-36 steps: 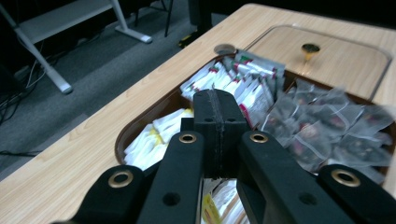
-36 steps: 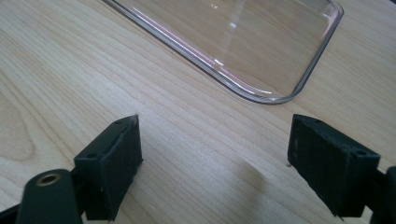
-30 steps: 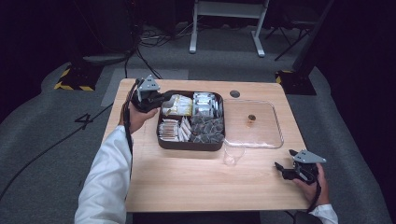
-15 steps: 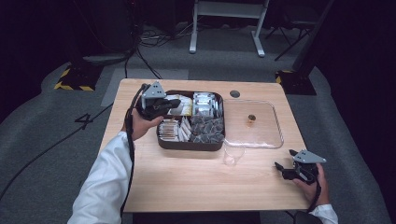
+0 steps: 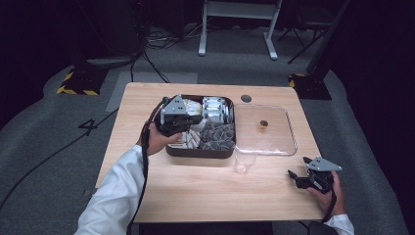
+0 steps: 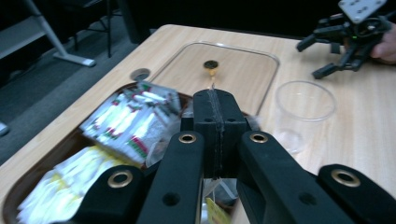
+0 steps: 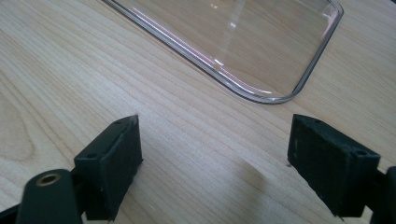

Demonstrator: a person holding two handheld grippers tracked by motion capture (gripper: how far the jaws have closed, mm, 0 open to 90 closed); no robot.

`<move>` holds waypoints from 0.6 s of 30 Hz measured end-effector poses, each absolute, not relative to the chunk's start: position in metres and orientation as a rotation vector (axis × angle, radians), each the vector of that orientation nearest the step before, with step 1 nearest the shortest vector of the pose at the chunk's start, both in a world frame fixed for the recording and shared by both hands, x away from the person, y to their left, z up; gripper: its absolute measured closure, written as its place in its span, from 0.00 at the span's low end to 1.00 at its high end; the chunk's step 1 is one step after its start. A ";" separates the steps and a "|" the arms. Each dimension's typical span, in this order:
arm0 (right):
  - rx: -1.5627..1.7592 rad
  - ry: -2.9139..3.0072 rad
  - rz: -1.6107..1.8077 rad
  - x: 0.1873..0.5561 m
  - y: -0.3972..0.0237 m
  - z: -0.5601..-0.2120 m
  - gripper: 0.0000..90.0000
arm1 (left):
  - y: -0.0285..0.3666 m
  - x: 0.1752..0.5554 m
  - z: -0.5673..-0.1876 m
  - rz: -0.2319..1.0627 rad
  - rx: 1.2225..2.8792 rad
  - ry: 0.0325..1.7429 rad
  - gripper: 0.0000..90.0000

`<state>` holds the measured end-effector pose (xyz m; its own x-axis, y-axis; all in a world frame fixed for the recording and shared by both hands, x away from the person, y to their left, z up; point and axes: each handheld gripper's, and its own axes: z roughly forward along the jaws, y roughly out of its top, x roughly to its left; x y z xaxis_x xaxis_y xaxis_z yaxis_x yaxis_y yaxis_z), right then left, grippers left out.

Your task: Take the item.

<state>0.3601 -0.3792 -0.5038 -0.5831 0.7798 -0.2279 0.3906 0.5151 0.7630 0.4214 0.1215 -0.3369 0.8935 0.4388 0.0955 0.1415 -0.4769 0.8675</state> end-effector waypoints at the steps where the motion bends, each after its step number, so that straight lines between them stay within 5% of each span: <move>1: 0.952 2.197 0.909 0.360 -0.379 -0.504 0.20 | 0.115 0.418 -0.338 0.368 2.069 0.402 0.99; 18: 0.955 2.197 0.911 0.360 -0.379 -0.504 0.20 | 0.078 0.402 -0.328 0.311 2.067 0.267 0.99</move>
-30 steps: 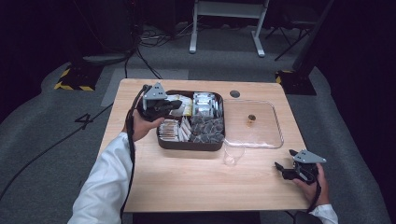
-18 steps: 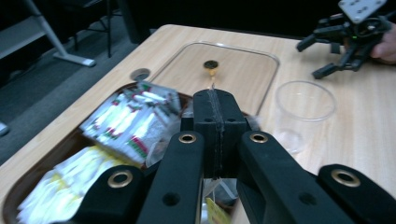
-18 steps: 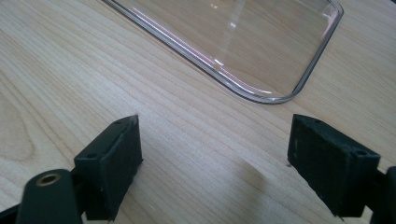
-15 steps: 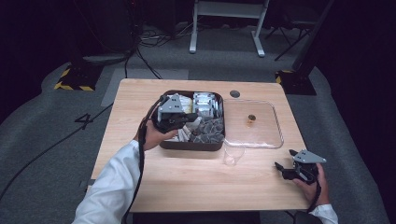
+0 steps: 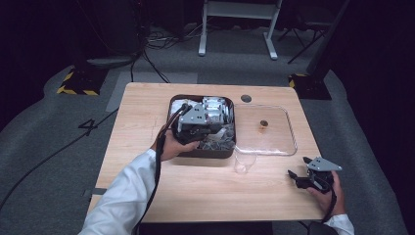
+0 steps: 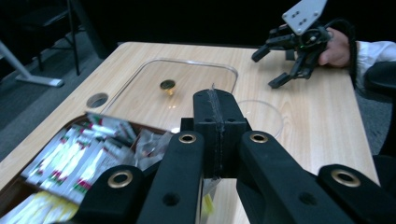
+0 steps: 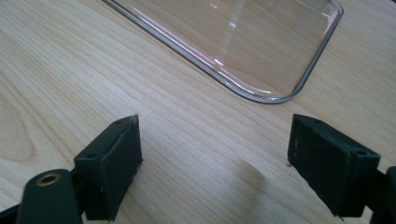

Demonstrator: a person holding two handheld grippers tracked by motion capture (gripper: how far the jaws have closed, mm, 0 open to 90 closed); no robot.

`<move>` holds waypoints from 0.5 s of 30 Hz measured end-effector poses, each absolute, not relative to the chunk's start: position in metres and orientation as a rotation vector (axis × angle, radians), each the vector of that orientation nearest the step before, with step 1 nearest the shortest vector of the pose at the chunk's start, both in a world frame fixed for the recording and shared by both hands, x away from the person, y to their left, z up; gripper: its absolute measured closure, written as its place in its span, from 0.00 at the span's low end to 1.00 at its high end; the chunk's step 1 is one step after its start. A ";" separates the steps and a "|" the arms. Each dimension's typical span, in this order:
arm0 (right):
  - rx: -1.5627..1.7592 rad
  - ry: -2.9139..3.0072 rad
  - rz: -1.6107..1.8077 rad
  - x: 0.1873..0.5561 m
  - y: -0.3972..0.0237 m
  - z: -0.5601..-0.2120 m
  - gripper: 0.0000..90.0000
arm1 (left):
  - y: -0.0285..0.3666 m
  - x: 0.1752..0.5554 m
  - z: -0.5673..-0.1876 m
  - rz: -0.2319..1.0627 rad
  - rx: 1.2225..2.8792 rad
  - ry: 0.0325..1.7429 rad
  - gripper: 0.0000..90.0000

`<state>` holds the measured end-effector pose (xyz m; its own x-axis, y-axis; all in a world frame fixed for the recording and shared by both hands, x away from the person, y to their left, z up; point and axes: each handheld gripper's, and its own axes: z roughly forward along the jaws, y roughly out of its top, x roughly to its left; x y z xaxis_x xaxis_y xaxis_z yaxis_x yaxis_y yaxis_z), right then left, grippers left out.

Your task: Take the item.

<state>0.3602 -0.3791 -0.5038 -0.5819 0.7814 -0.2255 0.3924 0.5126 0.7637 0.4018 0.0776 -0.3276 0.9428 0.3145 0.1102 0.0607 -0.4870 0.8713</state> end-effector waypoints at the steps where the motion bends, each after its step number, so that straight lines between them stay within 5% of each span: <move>1: 0.956 2.196 0.911 0.360 -0.379 -0.504 0.20 | 0.075 0.401 -0.326 0.308 2.064 0.255 0.99; 15: 0.958 2.197 0.911 0.360 -0.379 -0.504 0.20 | 0.039 0.395 -0.317 0.256 2.037 0.159 0.99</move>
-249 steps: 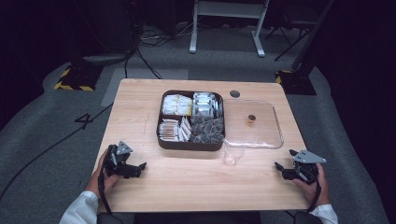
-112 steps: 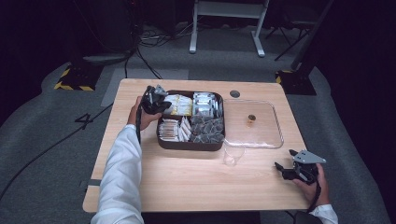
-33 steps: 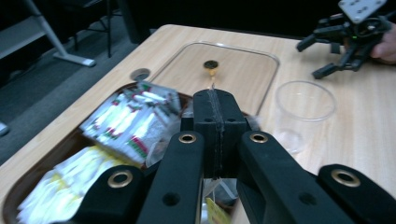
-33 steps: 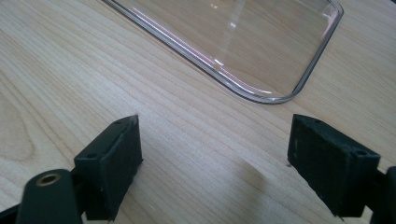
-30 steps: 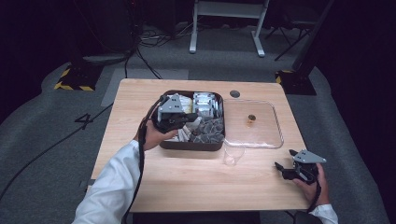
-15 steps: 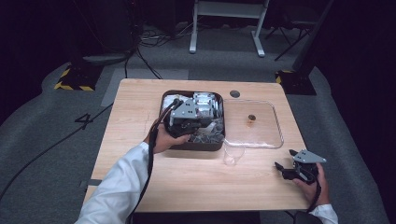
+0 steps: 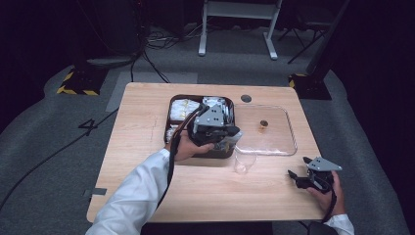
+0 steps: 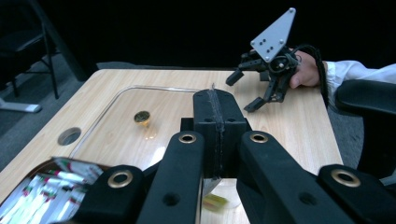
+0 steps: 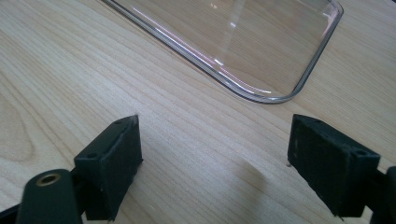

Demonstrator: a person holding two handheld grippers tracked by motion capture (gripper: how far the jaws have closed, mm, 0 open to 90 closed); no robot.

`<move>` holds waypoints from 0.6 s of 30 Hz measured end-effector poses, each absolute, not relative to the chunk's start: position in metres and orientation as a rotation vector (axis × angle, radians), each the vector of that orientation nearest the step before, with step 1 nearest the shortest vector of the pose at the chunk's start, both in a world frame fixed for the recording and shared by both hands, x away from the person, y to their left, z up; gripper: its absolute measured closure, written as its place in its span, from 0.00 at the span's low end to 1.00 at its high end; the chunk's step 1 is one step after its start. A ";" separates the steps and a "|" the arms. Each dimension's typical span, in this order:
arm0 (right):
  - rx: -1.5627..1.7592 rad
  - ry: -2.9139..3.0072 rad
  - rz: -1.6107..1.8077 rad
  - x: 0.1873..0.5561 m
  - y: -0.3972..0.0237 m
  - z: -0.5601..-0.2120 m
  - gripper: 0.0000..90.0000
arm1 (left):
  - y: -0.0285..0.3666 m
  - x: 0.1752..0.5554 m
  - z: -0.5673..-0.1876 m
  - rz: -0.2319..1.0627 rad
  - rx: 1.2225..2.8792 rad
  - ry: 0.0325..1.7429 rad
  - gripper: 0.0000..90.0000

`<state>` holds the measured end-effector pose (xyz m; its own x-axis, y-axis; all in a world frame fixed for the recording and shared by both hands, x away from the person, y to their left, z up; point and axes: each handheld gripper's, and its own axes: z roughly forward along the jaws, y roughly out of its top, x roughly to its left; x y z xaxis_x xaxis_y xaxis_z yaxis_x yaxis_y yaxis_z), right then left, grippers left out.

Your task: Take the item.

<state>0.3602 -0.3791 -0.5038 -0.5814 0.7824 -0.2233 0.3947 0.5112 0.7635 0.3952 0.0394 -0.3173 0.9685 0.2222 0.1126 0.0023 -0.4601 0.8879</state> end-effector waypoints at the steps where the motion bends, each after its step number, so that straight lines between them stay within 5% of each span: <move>1: 0.958 2.197 0.911 0.360 -0.379 -0.504 0.20 | 0.039 0.395 -0.317 0.256 2.037 0.159 0.99; 18: 0.956 2.196 0.911 0.360 -0.379 -0.504 0.20 | -0.001 0.395 -0.326 0.177 2.010 0.094 0.99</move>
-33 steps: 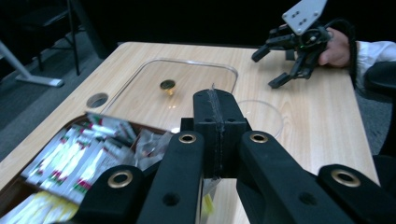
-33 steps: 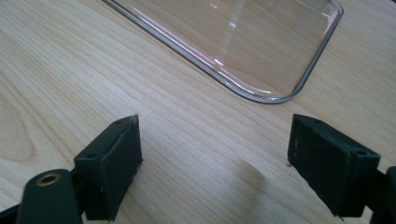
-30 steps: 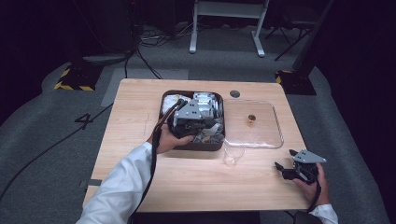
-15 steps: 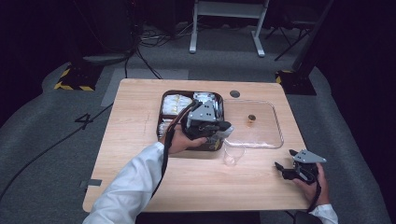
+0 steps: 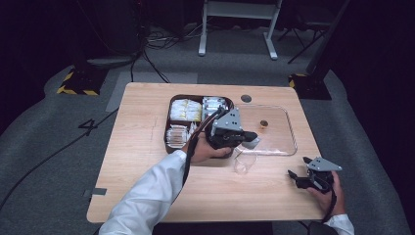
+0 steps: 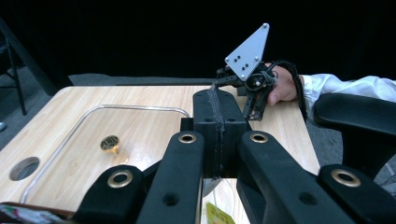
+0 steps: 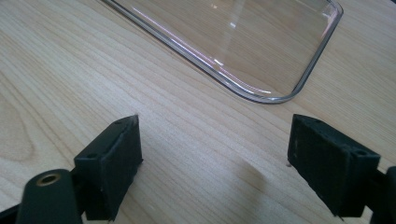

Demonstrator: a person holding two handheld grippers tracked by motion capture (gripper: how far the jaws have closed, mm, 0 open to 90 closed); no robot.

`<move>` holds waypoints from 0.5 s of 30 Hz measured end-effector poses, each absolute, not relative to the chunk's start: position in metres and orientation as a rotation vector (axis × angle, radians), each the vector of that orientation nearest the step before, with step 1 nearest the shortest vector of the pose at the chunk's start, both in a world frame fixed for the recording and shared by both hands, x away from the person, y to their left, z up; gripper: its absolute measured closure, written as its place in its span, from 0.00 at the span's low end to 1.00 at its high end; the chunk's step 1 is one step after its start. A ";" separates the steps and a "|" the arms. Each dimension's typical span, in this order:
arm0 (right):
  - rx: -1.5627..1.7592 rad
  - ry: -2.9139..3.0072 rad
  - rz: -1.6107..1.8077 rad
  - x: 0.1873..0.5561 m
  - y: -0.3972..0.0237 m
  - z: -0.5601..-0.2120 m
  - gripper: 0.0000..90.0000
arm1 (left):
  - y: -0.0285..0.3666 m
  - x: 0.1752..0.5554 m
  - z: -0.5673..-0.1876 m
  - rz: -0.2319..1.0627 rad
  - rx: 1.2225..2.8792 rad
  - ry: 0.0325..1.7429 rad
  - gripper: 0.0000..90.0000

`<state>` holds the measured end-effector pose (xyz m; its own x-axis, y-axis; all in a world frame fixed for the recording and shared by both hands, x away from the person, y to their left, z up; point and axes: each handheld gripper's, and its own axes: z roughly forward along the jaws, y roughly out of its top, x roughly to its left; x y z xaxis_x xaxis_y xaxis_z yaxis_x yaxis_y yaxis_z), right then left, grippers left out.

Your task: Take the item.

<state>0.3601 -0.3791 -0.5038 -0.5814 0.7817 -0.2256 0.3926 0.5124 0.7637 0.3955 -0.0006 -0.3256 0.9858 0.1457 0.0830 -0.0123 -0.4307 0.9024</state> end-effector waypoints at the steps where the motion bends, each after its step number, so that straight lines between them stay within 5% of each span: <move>1: 0.956 2.196 0.911 0.360 -0.379 -0.504 0.20 | -0.003 0.396 -0.328 0.167 2.012 0.095 0.99; 15: 0.953 2.198 0.910 0.360 -0.379 -0.504 0.20 | -0.013 0.407 -0.362 0.106 2.075 0.119 0.99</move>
<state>0.3601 -0.3792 -0.5038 -0.5830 0.7803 -0.2263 0.3918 0.5140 0.7631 0.4074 -0.0135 -0.3625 0.9913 0.1291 0.0259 0.0401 -0.4832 0.8746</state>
